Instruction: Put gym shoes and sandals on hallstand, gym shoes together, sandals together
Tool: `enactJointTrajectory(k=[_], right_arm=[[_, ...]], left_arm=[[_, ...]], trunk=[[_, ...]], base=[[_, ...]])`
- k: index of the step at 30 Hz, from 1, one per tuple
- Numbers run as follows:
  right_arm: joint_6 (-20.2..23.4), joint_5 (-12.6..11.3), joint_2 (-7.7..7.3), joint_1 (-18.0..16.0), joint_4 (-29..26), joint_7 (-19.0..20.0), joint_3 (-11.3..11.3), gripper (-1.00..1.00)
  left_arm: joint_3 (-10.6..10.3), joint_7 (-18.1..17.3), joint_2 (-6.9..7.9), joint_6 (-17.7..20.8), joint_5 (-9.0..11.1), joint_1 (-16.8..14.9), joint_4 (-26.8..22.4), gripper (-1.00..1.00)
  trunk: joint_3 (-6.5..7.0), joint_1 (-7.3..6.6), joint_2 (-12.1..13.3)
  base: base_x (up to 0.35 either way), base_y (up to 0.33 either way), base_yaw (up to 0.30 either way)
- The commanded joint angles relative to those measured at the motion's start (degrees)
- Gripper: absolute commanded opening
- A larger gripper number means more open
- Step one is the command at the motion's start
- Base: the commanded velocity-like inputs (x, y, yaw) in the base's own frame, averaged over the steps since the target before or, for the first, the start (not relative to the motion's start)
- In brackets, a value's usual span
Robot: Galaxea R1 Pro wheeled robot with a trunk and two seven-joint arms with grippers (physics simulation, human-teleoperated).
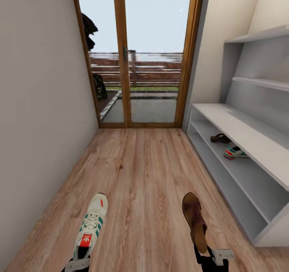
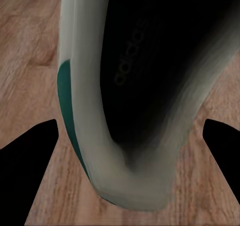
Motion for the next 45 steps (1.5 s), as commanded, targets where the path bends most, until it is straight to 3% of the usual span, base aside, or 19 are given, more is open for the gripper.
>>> enactJointTrajectory(k=[1, 36, 45], right_arm=[[-0.04, -0.04, 0.06, -0.05, -0.08, 0.54, -0.48, -1.00], [-0.01, -0.13, -0.17, -0.06, -0.12, 0.45, -0.56, -1.00], [0.01, -0.13, -0.20, -0.03, -0.12, 0.45, -0.56, -1.00]], left_arm=[[0.49, -0.53, -0.08, -0.19, -0.27, -0.07, -0.02, -1.00], [0.48, -0.50, -0.08, -0.19, -0.29, -0.07, 0.04, -1.00], [0.50, -0.51, -0.08, -0.19, -0.29, -0.07, -0.03, -1.00]], trunk=[[-0.05, 0.02, -0.02], [-0.05, 0.02, -0.02], [-0.05, 0.02, -0.02]], base=[[0.301, 0.171, 0.000], [0.290, 0.190, -0.001], [0.290, 0.190, -0.172]])
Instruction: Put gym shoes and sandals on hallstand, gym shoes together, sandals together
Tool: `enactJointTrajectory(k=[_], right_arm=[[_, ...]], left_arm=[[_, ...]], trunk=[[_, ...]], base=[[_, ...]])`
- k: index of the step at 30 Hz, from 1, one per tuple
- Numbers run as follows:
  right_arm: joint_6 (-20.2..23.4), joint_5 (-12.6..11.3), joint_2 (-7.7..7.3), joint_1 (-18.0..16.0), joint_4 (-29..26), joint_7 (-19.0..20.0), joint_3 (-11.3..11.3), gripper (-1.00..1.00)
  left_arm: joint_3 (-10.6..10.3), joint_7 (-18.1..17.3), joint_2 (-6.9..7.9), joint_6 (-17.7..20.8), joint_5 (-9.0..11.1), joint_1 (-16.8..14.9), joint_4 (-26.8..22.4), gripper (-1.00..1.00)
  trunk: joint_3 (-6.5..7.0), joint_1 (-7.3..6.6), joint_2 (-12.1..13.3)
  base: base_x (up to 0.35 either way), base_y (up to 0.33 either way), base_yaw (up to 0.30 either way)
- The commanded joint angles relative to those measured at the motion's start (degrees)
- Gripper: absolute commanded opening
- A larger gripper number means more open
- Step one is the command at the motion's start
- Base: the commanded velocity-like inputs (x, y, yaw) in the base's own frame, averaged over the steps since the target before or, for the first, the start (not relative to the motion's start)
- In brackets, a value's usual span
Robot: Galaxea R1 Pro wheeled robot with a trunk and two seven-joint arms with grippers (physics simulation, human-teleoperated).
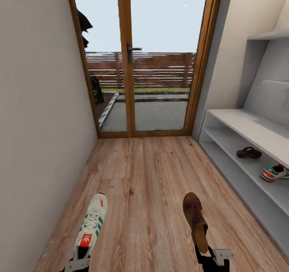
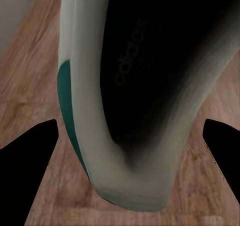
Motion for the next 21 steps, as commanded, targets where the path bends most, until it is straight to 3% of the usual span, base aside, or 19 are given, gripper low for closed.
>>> enactJointTrajectory(k=[1, 21], right_arm=[[-0.09, -0.04, 0.03, -0.08, 0.01, 0.56, -0.49, -1.00], [-0.10, -0.02, 0.03, -0.07, 0.01, 0.56, -0.49, -1.00]], left_arm=[[0.49, -0.52, -0.08, -0.19, -0.27, -0.05, -0.01, -1.00], [0.57, -0.51, -0.08, -0.19, -0.23, -0.06, 0.30, -1.00]], trunk=[[-0.05, 0.02, -0.02], [-0.05, 0.02, -0.02]], base=[[0.290, 0.190, -0.253], [0.279, 0.220, -0.265]])
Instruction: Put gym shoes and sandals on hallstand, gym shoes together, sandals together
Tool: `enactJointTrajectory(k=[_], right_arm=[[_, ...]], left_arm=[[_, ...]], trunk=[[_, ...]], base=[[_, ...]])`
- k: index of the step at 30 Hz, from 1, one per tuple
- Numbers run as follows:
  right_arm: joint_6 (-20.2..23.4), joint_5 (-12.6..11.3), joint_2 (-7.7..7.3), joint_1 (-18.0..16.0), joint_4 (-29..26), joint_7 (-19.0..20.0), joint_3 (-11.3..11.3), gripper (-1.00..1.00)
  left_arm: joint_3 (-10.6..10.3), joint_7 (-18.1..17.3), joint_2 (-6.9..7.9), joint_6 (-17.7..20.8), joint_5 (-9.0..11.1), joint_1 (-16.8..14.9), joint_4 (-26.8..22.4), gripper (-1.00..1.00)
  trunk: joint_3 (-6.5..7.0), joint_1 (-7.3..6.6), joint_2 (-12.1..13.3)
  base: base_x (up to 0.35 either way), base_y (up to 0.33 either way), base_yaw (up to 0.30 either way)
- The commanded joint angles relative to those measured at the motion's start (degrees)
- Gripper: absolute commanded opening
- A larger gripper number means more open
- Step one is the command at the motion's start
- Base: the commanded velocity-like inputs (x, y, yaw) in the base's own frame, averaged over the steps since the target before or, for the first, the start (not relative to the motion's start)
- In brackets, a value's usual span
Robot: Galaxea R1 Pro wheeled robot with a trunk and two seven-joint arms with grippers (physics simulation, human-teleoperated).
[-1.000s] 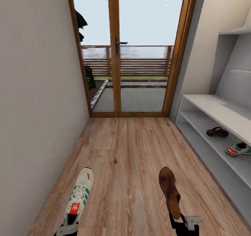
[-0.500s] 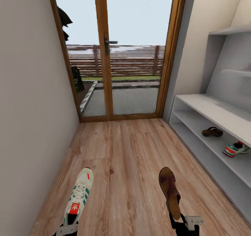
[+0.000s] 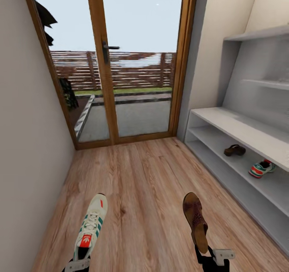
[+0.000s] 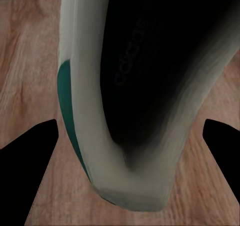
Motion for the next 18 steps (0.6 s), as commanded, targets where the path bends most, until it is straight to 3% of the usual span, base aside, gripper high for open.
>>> enactJointTrajectory(k=[1, 18], right_arm=[[-0.09, -0.04, 0.03, -0.08, 0.01, 0.56, -0.48, -1.00], [-0.13, -0.02, 0.03, -0.09, 0.01, 0.56, -0.48, -1.00]], left_arm=[[0.49, -0.53, -0.08, -0.19, -0.29, -0.06, 0.06, -1.00], [0.44, -0.52, -0.08, -0.19, -0.34, -0.10, -0.08, -1.00]], trunk=[[-0.05, 0.01, -0.02], [-0.05, 0.01, -0.02]], base=[[0.257, 0.243, -0.266], [0.245, 0.255, -0.266]])
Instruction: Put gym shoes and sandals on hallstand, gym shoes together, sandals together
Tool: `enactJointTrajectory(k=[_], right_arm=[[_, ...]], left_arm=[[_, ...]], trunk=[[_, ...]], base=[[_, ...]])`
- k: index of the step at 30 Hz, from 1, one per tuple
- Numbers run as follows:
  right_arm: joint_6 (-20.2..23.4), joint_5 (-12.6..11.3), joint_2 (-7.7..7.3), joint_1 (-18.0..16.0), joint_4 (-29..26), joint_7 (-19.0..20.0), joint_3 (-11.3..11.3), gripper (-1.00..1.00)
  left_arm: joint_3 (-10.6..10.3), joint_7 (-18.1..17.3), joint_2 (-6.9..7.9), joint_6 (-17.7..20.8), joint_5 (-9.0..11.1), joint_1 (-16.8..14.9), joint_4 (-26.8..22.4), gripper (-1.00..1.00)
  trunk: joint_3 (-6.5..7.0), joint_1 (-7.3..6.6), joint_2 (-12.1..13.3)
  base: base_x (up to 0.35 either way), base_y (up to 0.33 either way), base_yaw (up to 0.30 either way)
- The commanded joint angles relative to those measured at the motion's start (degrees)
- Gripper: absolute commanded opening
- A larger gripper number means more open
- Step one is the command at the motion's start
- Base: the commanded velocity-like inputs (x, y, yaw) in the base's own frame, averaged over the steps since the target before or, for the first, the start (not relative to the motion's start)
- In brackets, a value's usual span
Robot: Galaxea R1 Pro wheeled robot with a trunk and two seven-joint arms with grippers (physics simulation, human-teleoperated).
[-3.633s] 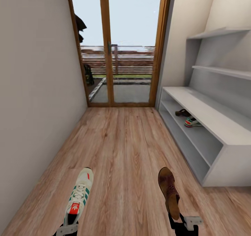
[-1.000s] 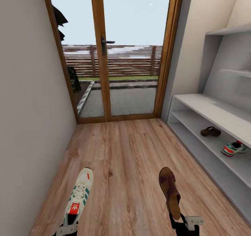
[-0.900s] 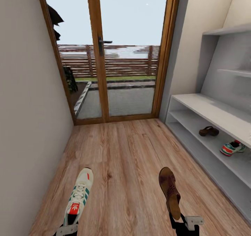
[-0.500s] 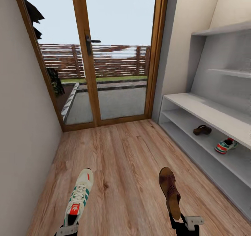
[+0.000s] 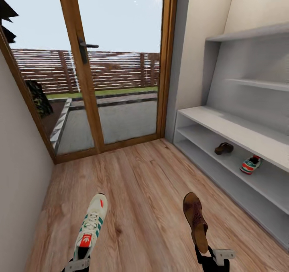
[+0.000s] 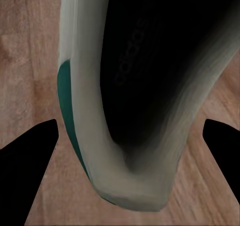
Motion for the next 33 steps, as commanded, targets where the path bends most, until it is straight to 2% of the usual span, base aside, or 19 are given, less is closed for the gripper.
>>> enactJointTrajectory(k=[1, 16, 33], right_arm=[[-0.10, -0.03, 0.03, -0.07, 0.01, 0.56, -0.49, -1.00], [-0.08, -0.03, 0.03, -0.08, 0.01, 0.56, -0.49, -1.00], [-0.04, -0.08, 0.03, -0.04, 0.01, 0.56, -0.49, -1.00]], left_arm=[[0.51, -0.53, -0.08, -0.20, -0.28, -0.05, -0.05, -1.00], [0.42, -0.53, -0.08, -0.20, -0.38, -0.07, 0.28, -1.00], [0.39, -0.46, -0.13, -0.19, -0.47, -0.04, -0.21, -1.00]], trunk=[[-0.05, 0.01, -0.02], [-0.05, 0.01, -0.02], [-0.05, 0.01, -0.02]], base=[[0.242, 0.258, -0.266], [0.259, 0.235, -0.266], [0.334, 0.023, -0.266]])
